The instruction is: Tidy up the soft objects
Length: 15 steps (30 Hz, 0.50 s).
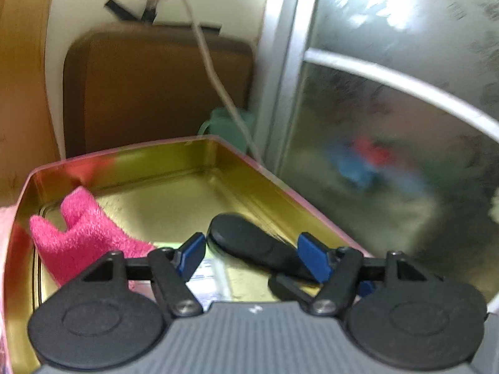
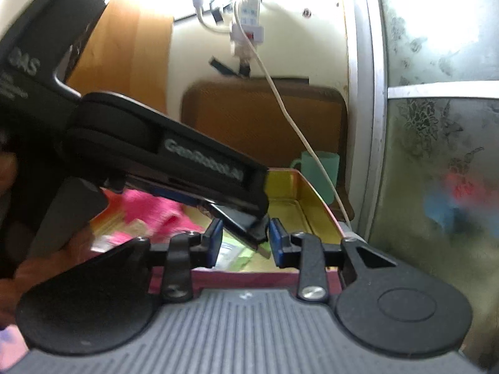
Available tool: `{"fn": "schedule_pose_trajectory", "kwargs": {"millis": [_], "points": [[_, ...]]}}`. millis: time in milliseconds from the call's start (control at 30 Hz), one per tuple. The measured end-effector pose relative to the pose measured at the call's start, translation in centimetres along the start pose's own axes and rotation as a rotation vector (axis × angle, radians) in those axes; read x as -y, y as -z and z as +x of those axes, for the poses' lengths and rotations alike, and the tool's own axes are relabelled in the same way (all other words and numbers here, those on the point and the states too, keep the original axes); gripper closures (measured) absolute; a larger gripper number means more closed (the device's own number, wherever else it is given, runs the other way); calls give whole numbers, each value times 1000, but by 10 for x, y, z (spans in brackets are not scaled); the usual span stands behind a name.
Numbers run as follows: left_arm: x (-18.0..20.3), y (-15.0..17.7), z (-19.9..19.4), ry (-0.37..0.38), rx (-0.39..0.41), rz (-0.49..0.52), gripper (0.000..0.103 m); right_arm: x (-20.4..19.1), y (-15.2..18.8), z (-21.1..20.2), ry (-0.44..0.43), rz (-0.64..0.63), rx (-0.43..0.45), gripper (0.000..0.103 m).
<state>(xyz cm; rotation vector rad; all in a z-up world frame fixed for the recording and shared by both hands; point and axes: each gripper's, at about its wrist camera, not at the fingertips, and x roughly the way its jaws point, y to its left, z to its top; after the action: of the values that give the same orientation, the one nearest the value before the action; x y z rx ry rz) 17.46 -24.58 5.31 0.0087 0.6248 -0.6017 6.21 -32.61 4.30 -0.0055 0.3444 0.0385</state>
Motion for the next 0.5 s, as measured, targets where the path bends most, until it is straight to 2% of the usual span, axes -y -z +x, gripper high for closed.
{"fn": "schedule_pose_trajectory", "kwargs": {"millis": [100,300,500], "points": [[-8,6,0,2,-19,-49,39,2,4,10,32,14,-21,67],[-11,29,-55,47,79,-15,40,-11,9,-26,17,60,54,67],[-14,65,-115,69,139,57,38,-26,17,-62,-74,122,76,67]]}}
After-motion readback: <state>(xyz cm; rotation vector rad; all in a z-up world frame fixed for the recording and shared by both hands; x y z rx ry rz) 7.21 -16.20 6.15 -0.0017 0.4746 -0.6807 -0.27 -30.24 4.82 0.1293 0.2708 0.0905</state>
